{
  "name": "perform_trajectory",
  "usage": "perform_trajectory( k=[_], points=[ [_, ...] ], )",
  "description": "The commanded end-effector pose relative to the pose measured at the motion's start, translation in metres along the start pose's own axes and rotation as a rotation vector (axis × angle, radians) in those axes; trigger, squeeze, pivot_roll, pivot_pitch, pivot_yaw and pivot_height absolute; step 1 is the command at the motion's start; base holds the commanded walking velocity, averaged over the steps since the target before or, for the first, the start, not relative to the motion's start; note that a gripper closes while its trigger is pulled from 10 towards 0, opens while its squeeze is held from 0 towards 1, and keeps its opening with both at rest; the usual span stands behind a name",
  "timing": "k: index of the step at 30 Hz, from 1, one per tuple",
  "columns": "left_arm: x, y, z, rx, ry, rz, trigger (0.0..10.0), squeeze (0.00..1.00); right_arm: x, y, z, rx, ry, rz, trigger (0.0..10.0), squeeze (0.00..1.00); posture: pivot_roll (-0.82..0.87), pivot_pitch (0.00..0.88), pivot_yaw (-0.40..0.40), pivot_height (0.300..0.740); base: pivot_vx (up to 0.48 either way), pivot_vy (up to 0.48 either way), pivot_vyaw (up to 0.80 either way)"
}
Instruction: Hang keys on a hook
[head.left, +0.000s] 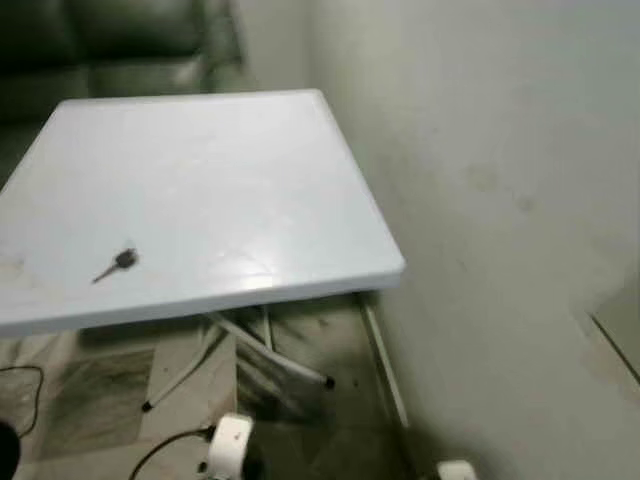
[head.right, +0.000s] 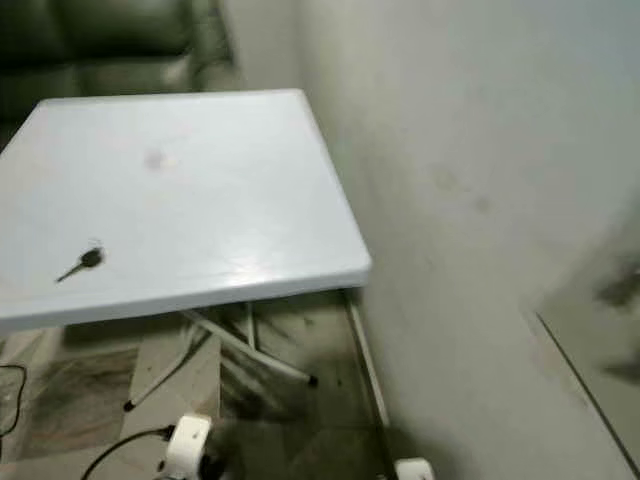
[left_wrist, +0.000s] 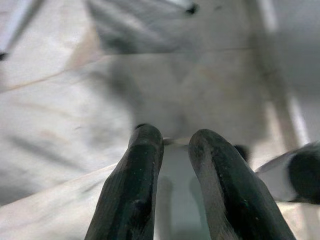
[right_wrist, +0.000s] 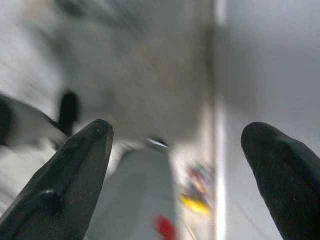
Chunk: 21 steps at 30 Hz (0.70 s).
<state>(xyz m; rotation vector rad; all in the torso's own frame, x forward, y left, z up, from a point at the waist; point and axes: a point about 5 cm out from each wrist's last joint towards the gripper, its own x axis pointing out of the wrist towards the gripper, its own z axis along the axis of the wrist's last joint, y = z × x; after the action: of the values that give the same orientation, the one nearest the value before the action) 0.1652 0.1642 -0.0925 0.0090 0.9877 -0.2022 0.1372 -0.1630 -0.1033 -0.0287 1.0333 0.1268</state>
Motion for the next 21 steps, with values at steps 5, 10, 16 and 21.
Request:
perform_trajectory(
  k=[5, 10, 16, 21],
  points=[
    [0.0026, -0.0088, 0.0048, -0.012, -0.016, -0.021, 10.0, 0.0, -0.0042, -0.0108, -0.0124, 0.005, 0.042, -0.023, 10.0, 0.0, -0.08, 0.0, -0.013, 0.74, 0.0, 0.0, 0.8],
    [0.0026, -0.0091, 0.0043, -0.021, -0.012, -0.024, 10.0, 0.0, -0.0044, -0.0117, -0.0129, 0.007, 0.043, -0.025, 10.0, 0.0, -0.08, 0.0, -0.015, 0.74, 0.0, 0.0, 0.8],
    [0.003, -0.0111, 0.0033, -0.024, 0.0, -0.032, 10.0, 0.0, -0.005, -0.0135, -0.0139, 0.057, 0.037, -0.038, 10.0, 0.0, -0.08, 0.0, -0.017, 0.74, 0.0, 0.0, 0.31],
    [0.0031, -0.0118, 0.0044, -0.018, -0.01, -0.041, 10.0, 0.0, -0.0046, -0.013, -0.0128, 0.056, 0.036, -0.037, 10.0, 0.0, -0.08, 0.0, -0.017, 0.74, 0.0, 0.0, 0.0]
  ],
)
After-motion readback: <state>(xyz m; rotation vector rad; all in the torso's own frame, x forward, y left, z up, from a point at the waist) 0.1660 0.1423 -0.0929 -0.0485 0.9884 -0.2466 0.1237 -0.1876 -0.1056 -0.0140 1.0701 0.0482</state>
